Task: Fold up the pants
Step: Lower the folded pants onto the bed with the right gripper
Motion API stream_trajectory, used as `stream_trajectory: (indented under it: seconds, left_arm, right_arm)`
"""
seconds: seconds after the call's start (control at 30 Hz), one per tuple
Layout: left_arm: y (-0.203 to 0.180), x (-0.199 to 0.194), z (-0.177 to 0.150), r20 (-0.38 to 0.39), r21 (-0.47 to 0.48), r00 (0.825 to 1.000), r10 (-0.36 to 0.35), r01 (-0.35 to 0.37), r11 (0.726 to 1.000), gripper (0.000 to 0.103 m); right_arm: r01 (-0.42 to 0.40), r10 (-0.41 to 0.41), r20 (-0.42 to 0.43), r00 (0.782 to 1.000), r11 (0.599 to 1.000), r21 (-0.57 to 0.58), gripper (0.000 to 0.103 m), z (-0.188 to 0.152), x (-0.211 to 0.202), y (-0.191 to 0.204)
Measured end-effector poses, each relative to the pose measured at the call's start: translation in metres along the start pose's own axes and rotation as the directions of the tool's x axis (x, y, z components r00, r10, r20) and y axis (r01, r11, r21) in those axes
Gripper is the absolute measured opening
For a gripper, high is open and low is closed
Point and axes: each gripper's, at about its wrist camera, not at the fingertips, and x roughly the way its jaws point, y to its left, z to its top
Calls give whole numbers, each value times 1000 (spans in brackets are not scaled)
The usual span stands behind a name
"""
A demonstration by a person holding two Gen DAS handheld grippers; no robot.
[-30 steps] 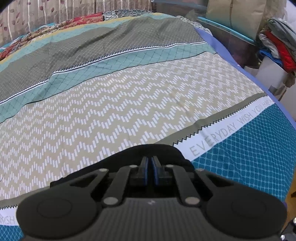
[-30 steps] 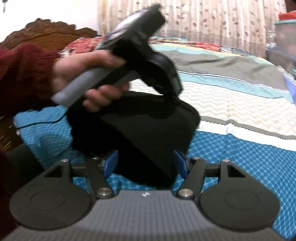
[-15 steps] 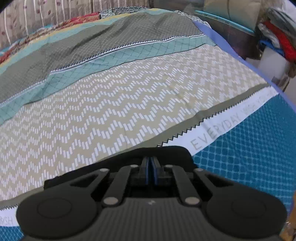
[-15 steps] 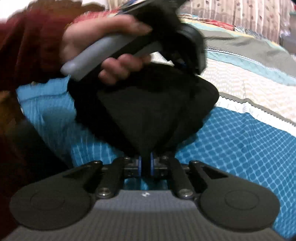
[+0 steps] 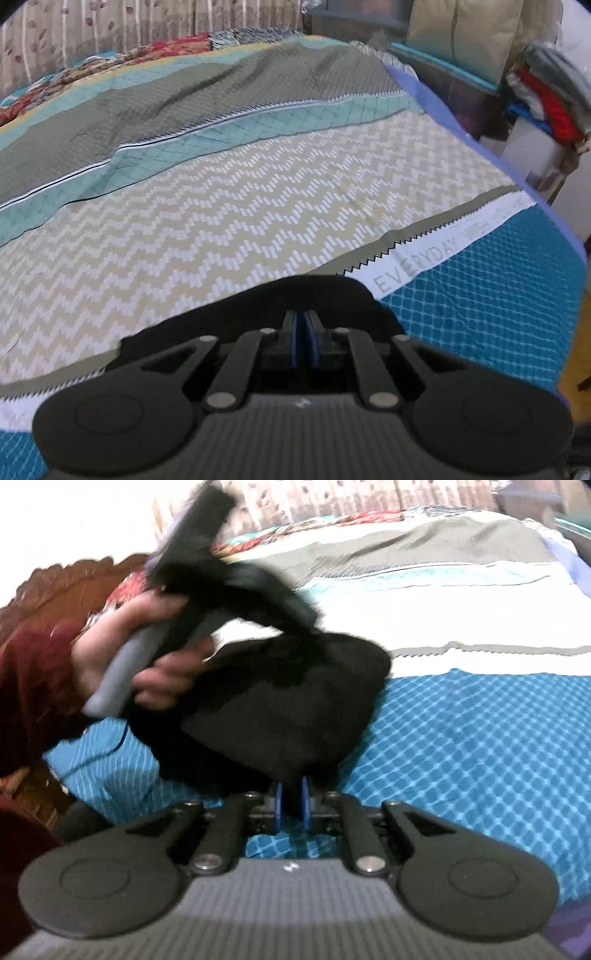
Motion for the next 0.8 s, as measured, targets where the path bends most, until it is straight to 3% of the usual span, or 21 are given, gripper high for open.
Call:
stream_trajectory:
  seconds: [0.13,0.27,0.53,0.57,0.63,0.8]
  left_arm:
    - [19,-27,-19,-5,-48,999,35,-35,998,10]
    - [43,-44,-45,-15,-127,997,72,-73,989,12]
    - [76,-70,-85,-12,-232,995,99,-99,968,14]
    - [77,-71,-88,-11,-232,993,115,-114,966,16]
    - [77,-73,-95,-1,-227,989,150,-146,963,34]
    - [85,-68,-110,-17,-252,990,140,-140,958,39]
  right_arm:
    - [8,-14,66,998,996,92,17,8,-18,-9]
    - [-40,18,115,993,980,193,20,20,-18,-5]
    - [-45,20,103,995,967,252,35,40,17,31]
    - [-35,11,93,996,965,260,36,41,23,35]
    - [-2,-19,69,997,960,282,39,41,36,38]
    - [59,-75,27,997,922,383,42,29,56,37]
